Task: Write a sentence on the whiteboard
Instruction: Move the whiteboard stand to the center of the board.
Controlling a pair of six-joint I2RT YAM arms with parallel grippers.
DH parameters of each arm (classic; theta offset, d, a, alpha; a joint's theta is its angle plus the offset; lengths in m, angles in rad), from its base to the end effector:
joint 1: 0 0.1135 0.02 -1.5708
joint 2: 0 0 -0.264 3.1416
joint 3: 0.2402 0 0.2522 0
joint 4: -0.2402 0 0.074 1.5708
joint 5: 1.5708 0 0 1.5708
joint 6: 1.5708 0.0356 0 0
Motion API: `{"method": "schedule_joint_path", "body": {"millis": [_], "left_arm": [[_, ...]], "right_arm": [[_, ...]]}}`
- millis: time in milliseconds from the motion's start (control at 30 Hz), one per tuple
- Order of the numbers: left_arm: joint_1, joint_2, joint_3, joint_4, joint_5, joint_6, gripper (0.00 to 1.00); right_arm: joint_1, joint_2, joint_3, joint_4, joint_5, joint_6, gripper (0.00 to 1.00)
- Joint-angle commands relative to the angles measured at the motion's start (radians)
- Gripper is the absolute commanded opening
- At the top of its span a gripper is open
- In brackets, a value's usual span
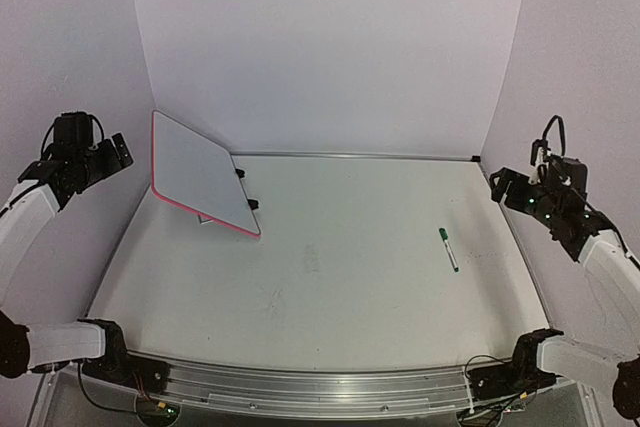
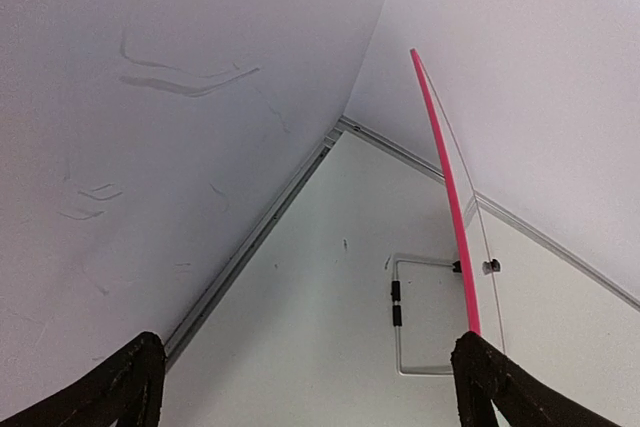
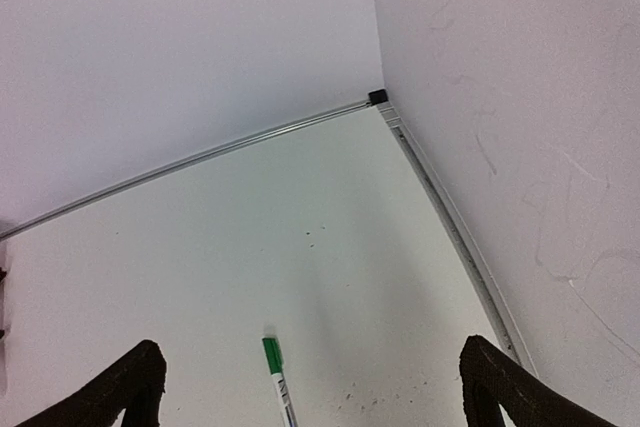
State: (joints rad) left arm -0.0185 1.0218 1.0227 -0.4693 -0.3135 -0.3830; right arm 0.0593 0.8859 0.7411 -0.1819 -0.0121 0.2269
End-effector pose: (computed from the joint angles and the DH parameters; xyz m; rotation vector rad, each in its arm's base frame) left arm 0.2236 0.0068 0.3502 -0.5552 1.9373 0.0648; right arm 0.2075 0.0127 0.3068 0.1511 1.8967 0.2060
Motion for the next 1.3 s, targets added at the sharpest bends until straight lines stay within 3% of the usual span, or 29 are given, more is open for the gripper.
{"method": "schedule_joint_path", "body": {"millis": [0,100,200,333,633,767,933,1133,1267], "left_arm": [[0.0,0.023,0.134,-0.068,0.19,0.077,1.0],[0.0,0.099,0.207,-0.148,0.323,0.132,1.0],[0.0,0.182,0.268,-0.211,0.409,0.12,1.0],[0.002,0.242,0.28,-0.149,0.564,0.049,1.0],[0.063,0.328,0.256,-0.063,0.657,-0.075,0.97],[0.102,0.342,0.21,-0.001,0.746,-0.128,0.83],[0.118,0.362,0.197,0.019,0.758,-0.139,0.62],[0.14,0.431,0.21,0.025,0.819,-0.136,0.47],[0.139,0.465,0.238,-0.01,0.831,-0.098,0.26]], "right_arm": [[-0.002,0.07,0.107,-0.063,-0.25,-0.067,0.98],[0.01,0.115,0.132,-0.065,-0.326,-0.064,0.98],[0.07,0.15,0.154,-0.062,-0.308,-0.064,0.98],[0.177,0.191,0.178,-0.064,-0.248,-0.071,0.98],[0.37,0.34,0.219,-0.017,-0.192,-0.056,0.98],[0.411,0.394,0.236,0.01,-0.172,-0.053,0.98],[0.447,0.438,0.254,0.031,-0.159,-0.044,0.98],[0.469,0.458,0.259,0.041,-0.144,-0.034,0.98],[0.474,0.459,0.254,0.041,-0.118,-0.02,0.98]]}}
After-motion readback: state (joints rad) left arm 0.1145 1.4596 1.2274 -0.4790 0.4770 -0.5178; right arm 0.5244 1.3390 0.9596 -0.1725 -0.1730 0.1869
